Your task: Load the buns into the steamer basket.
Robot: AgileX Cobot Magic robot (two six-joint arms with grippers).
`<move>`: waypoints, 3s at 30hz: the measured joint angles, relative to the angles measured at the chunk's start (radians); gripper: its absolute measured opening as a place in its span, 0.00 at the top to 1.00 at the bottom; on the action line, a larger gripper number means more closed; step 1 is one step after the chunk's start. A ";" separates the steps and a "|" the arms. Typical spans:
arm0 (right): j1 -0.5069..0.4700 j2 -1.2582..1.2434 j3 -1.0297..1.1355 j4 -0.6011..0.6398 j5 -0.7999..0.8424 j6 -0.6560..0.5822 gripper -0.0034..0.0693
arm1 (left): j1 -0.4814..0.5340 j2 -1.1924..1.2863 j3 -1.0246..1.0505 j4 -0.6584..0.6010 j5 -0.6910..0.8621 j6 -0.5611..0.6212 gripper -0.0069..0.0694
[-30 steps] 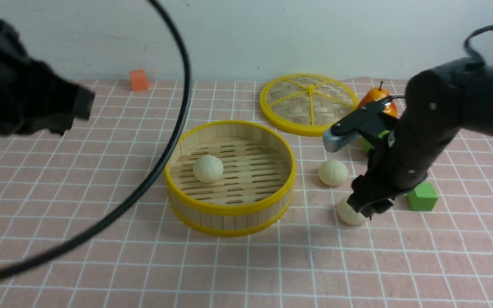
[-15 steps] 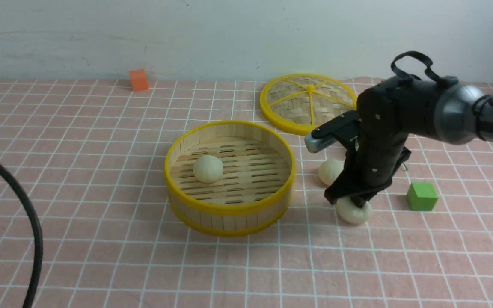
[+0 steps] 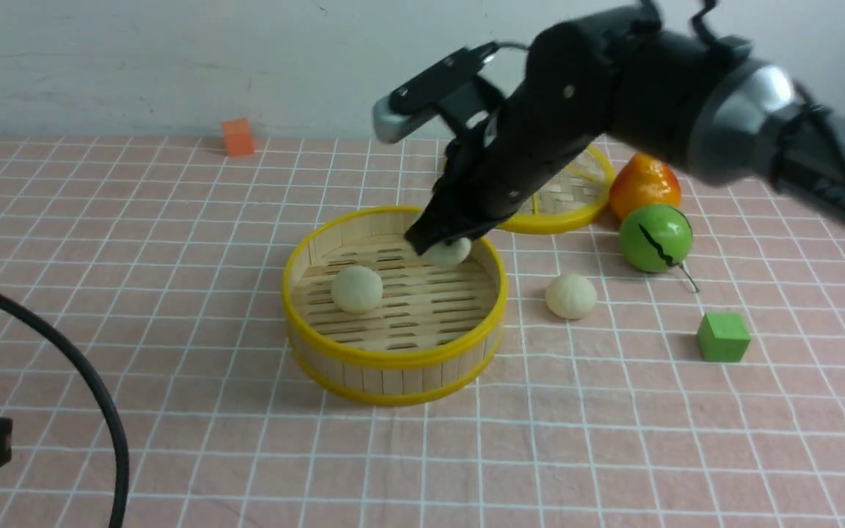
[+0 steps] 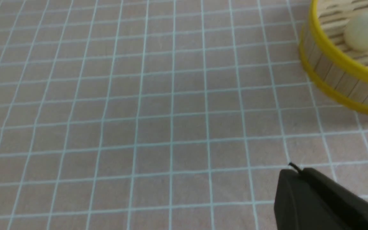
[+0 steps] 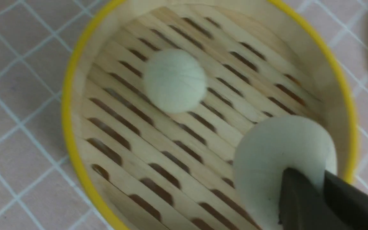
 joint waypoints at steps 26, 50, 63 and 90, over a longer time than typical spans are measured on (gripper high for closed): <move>-0.132 0.050 -0.222 -0.120 0.337 0.155 0.25 | 0.000 0.000 0.007 0.002 -0.015 -0.001 0.93; -0.212 0.251 -0.295 -0.152 0.372 0.083 0.93 | 0.000 0.000 0.008 0.002 -0.034 -0.001 0.93; -0.090 0.263 -0.470 0.110 0.209 -0.280 0.92 | 0.000 0.000 0.008 -0.005 -0.046 -0.001 0.93; -0.076 -0.359 -0.468 0.042 0.401 -0.079 0.51 | 0.000 0.000 0.008 -0.035 -0.060 -0.002 0.90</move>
